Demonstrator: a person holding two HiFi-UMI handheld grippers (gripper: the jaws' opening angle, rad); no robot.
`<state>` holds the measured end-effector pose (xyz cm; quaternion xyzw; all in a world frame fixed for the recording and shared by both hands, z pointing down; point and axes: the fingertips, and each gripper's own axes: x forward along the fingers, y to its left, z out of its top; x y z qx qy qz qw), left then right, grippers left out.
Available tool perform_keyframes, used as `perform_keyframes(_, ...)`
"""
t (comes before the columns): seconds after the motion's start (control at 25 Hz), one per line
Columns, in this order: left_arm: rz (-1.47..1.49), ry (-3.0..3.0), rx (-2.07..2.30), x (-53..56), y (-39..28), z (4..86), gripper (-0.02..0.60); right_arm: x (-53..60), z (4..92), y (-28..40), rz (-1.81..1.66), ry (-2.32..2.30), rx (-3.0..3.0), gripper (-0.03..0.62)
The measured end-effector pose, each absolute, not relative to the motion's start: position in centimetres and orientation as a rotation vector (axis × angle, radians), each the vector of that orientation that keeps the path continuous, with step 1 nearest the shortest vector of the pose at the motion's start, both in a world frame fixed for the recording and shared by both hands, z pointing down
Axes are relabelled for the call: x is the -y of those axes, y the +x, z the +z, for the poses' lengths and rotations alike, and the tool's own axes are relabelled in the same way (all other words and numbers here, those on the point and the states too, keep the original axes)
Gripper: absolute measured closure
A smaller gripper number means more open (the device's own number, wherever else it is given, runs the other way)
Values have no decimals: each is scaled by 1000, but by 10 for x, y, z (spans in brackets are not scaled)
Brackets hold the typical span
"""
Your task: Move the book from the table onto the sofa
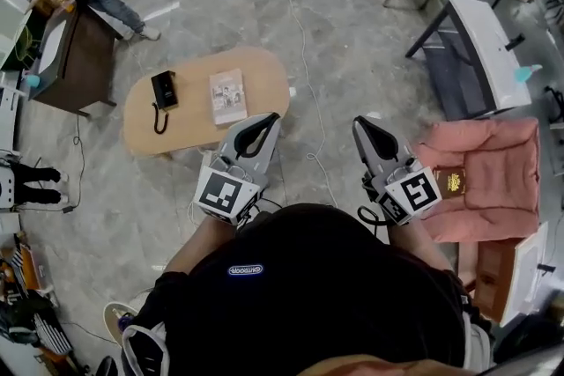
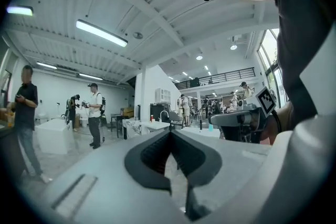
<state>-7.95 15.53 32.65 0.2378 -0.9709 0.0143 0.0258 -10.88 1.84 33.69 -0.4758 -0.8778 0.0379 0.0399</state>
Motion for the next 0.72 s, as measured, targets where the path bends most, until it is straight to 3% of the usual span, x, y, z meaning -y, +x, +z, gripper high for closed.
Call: perform_keyframes(0.72,-30,306,3022,-356,12,352,577,-209,354,-53,88,-1636,2530,565)
